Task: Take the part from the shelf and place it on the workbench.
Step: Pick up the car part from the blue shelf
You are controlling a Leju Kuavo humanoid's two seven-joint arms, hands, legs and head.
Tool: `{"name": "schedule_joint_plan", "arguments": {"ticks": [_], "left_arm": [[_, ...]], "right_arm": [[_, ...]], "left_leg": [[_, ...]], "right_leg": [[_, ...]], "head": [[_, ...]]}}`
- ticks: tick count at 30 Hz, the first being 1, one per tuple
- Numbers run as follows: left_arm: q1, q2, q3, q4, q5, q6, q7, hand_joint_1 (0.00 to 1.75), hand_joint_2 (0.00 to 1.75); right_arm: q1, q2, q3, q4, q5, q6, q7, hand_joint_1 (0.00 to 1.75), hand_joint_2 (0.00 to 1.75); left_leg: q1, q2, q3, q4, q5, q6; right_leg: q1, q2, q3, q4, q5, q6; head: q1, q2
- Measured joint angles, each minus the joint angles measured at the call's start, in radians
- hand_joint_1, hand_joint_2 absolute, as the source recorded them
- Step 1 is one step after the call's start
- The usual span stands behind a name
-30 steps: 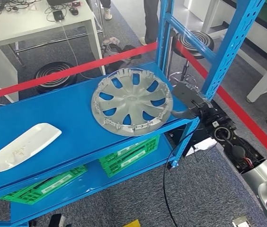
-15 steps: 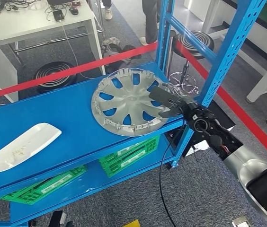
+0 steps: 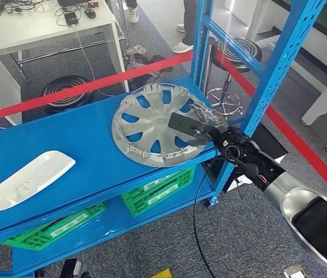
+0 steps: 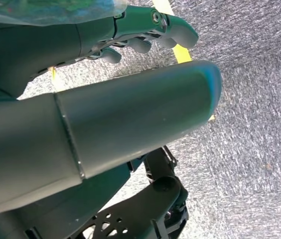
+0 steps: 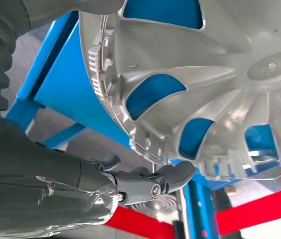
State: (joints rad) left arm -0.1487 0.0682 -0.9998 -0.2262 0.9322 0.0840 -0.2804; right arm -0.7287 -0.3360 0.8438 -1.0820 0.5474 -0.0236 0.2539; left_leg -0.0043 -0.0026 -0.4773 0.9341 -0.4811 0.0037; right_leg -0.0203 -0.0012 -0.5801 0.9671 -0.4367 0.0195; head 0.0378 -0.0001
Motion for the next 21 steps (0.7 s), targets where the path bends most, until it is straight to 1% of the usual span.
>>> {"name": "schedule_joint_plan", "arguments": {"ticks": [4,6,10,15,21], "left_arm": [[-0.003,-0.001,0.0,0.0,-0.006,-0.002,0.001,0.0,0.0],[-0.005,-0.001,0.0,0.0,-0.008,-0.003,0.001,0.0,0.0],[-0.007,-0.003,0.0,0.0,-0.008,-0.005,0.001,0.0,0.0],[-0.007,-0.004,0.0,0.0,-0.008,-0.008,0.001,0.0,0.0],[-0.007,-0.004,0.0,0.0,-0.008,-0.009,0.001,0.0,0.0]], "right_arm": [[-0.02,0.021,0.045,0.0,0.103,0.041,0.008,0.0,1.75],[-0.024,0.035,0.067,0.0,0.129,0.052,0.008,0.0,1.75],[-0.035,0.069,0.106,0.0,0.165,0.089,-0.016,0.0,1.75],[-0.049,0.135,0.168,0.001,0.189,0.131,-0.046,0.0,1.75],[-0.049,0.202,0.218,0.012,0.192,0.12,-0.073,0.0,1.75]], "left_leg": [[0.0,0.0,0.0,0.0,0.0,0.0],[0.0,0.0,0.0,0.0,0.0,0.0],[0.0,0.0,0.0,0.0,0.0,0.0],[0.0,0.001,0.001,0.0,0.0,0.0],[0.0,0.0,0.0,0.0,0.0,0.0]], "right_leg": [[0.0,0.0,0.0,0.0,0.0,0.0],[0.0,0.0,0.0,0.0,0.0,0.0],[0.001,0.0,0.0,0.0,0.0,0.0],[0.001,0.001,0.0,0.0,0.0,0.0],[0.002,0.001,0.001,0.0,0.0,0.0]], "head": [[0.0,0.0],[0.0,0.0],[0.0,0.0],[0.0,0.0],[0.0,0.0]]}}
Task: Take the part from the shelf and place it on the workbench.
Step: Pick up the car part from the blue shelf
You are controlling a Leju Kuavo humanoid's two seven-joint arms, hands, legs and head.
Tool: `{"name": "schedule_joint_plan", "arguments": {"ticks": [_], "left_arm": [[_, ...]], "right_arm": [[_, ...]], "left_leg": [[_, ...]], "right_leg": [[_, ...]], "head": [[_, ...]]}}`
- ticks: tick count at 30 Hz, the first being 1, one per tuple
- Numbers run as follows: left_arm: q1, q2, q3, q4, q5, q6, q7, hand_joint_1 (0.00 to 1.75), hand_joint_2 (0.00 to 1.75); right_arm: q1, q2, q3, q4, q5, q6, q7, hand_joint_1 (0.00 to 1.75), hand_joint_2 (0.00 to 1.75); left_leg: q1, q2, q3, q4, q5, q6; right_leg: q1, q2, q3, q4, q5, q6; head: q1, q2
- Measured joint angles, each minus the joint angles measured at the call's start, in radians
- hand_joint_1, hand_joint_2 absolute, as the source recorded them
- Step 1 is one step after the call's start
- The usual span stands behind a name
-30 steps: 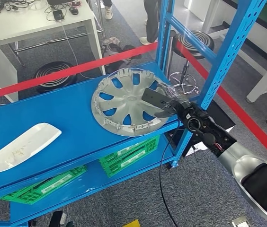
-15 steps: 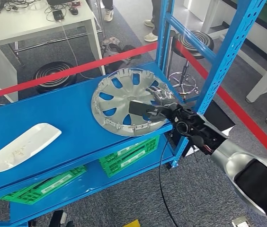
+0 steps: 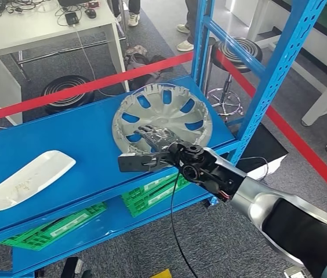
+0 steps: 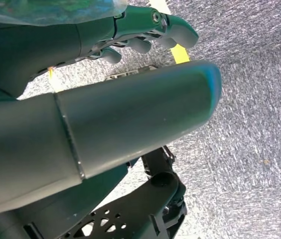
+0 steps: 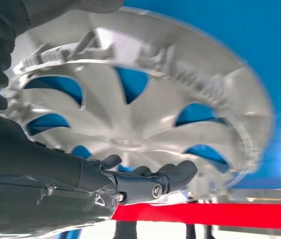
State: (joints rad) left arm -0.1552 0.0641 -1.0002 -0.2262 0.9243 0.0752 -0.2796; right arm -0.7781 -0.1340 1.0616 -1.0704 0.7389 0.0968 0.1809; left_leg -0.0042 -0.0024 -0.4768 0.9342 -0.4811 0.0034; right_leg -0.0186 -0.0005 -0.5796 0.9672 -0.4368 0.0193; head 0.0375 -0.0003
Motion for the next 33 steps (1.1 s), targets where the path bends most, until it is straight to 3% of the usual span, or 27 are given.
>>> {"name": "schedule_joint_plan", "arguments": {"ticks": [10,33], "left_arm": [[0.0,0.0,0.0,0.0,0.0,0.0,0.0,0.0,0.0],[0.0,0.0,0.0,0.0,0.0,0.0,0.0,0.0,0.0]], "right_arm": [[-0.009,0.033,0.033,0.014,0.001,-0.006,-0.003,0.0,1.75],[-0.009,0.037,0.043,0.015,0.002,-0.006,-0.003,0.0,1.75]], "left_leg": [[-0.001,0.0,0.0,0.001,0.0,0.0],[-0.001,0.0,0.0,0.001,0.0,0.0]], "right_leg": [[0.0,0.0,0.0,-0.001,0.0,0.0],[0.0,0.0,0.001,-0.001,0.0,0.0]], "head": [[0.0,0.0],[0.0,0.0]]}}
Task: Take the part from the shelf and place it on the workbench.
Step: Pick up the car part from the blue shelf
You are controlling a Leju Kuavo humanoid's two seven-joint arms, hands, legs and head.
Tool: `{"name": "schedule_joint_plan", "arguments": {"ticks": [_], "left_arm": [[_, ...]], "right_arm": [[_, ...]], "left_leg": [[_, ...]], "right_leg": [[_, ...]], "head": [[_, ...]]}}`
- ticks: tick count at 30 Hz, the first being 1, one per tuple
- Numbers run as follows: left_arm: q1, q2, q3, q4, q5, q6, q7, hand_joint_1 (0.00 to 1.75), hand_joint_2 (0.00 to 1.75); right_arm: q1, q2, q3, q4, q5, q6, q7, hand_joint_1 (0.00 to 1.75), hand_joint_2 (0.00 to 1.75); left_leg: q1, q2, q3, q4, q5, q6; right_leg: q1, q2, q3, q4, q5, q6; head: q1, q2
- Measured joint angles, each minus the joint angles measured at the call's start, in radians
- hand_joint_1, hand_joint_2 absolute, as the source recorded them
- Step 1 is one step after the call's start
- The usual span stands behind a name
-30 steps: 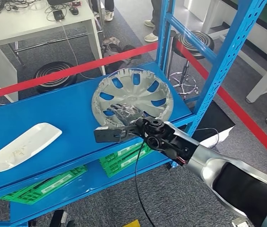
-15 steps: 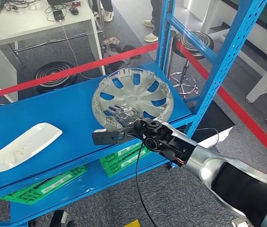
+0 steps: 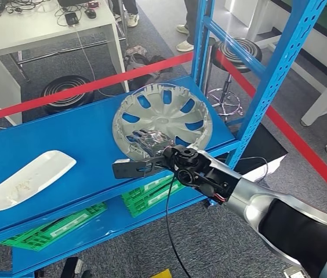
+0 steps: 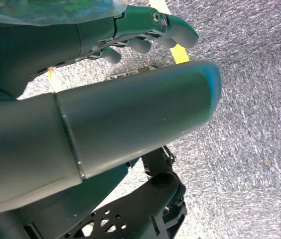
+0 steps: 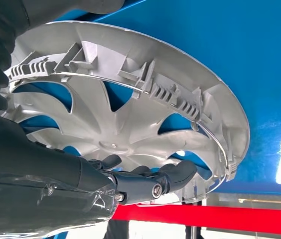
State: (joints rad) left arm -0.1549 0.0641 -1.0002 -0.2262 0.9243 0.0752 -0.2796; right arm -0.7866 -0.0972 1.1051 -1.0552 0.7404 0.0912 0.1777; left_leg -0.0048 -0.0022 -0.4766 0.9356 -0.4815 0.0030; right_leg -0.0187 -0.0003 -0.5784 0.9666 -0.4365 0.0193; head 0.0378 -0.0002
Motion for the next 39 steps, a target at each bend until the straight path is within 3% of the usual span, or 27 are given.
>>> {"name": "schedule_joint_plan", "arguments": {"ticks": [4,7,9,15,25,39], "left_arm": [[0.001,0.0,0.0,0.0,0.003,0.003,0.0,0.0,0.0],[0.01,0.002,0.0,0.0,0.013,0.014,-0.002,0.0,0.0],[0.019,0.004,0.0,0.0,0.015,0.017,-0.004,0.0,0.0],[0.024,0.008,0.0,0.0,0.023,0.017,-0.01,0.0,0.0],[0.029,0.01,0.0,0.0,0.029,0.017,-0.017,0.0,0.0],[0.031,0.013,0.0,0.001,0.029,0.014,-0.018,0.0,0.0]], "right_arm": [[0.01,-0.001,-0.004,-0.008,-0.004,-0.009,0.038,0.0,1.75],[0.095,-0.016,-0.038,-0.089,-0.013,-0.031,0.198,0.0,1.75],[0.158,-0.031,-0.064,-0.154,-0.013,-0.03,0.26,0.0,1.75],[0.234,-0.056,-0.128,-0.273,0.018,-0.044,0.307,0.0,1.75],[0.277,-0.089,-0.214,-0.363,0.085,-0.086,0.378,0.0,1.75],[0.304,-0.133,-0.312,-0.417,0.069,-0.082,0.393,0.0,1.75]], "left_leg": [[0.0,0.0,0.001,0.0,0.0,0.0],[0.0,-0.001,0.005,0.0,-0.002,-0.001],[0.001,0.001,0.005,0.0,-0.003,-0.002],[0.0,0.005,0.006,0.0,-0.004,-0.003],[0.0,0.005,0.007,0.0,-0.004,-0.003],[0.0,0.005,0.008,0.0,-0.004,-0.003]], "right_leg": [[0.0,0.0,0.0,0.0,0.0,0.0],[0.002,0.0,0.004,-0.001,-0.001,0.0],[0.002,0.001,0.004,-0.002,-0.001,0.0],[0.001,0.005,0.004,-0.002,-0.001,0.0],[0.001,0.005,0.006,-0.002,0.0,0.0],[0.001,0.005,0.006,-0.002,0.0,0.0]], "head": [[-0.001,0.0],[-0.001,0.0],[0.0,0.0],[0.0,0.0],[0.0,0.0],[0.0,0.0]]}}
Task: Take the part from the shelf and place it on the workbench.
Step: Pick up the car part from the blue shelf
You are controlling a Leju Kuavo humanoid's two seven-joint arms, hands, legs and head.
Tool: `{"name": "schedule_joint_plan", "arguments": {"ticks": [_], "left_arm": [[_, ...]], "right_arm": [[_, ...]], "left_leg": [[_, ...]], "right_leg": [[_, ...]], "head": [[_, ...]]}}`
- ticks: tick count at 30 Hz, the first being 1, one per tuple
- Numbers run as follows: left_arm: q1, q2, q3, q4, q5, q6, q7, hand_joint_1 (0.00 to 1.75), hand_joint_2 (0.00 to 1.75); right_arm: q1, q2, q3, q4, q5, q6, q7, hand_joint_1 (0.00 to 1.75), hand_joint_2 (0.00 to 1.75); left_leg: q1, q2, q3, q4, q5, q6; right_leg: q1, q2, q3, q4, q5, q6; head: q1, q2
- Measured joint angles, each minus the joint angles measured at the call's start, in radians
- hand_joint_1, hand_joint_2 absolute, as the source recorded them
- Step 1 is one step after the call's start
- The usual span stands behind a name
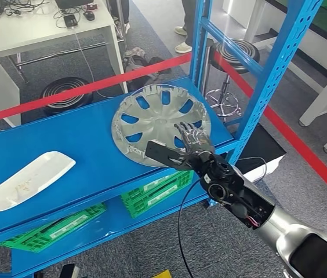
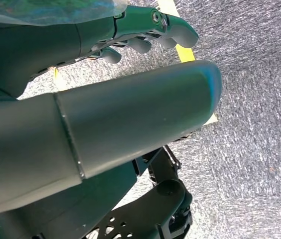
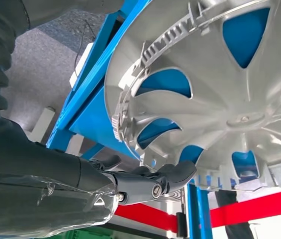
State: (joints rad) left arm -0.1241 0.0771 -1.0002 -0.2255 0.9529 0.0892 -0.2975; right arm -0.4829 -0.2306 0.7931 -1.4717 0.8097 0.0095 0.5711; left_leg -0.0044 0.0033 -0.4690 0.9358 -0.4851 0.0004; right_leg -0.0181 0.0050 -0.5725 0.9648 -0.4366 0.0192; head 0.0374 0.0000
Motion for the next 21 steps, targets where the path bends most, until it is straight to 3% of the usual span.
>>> {"name": "schedule_joint_plan", "arguments": {"ticks": [11,21], "left_arm": [[0.0,0.001,0.0,0.0,-0.001,-0.001,0.001,0.0,0.0],[-0.009,0.001,0.0,0.0,-0.02,-0.007,0.018,0.0,0.0]], "right_arm": [[0.017,-0.014,-0.04,-0.001,-0.027,0.012,-0.006,0.0,1.75],[0.022,-0.042,-0.066,0.038,-0.194,0.074,-0.086,0.0,1.75]], "left_leg": [[0.0,0.0,0.0,0.0,0.0,0.0],[0.0,0.0,0.0,0.0,0.0,0.0]], "right_leg": [[0.0,0.0,0.0,0.0,0.0,0.0],[0.0,0.0,0.001,0.0,0.0,0.0]], "head": [[0.0,0.0],[0.0,0.0]]}}
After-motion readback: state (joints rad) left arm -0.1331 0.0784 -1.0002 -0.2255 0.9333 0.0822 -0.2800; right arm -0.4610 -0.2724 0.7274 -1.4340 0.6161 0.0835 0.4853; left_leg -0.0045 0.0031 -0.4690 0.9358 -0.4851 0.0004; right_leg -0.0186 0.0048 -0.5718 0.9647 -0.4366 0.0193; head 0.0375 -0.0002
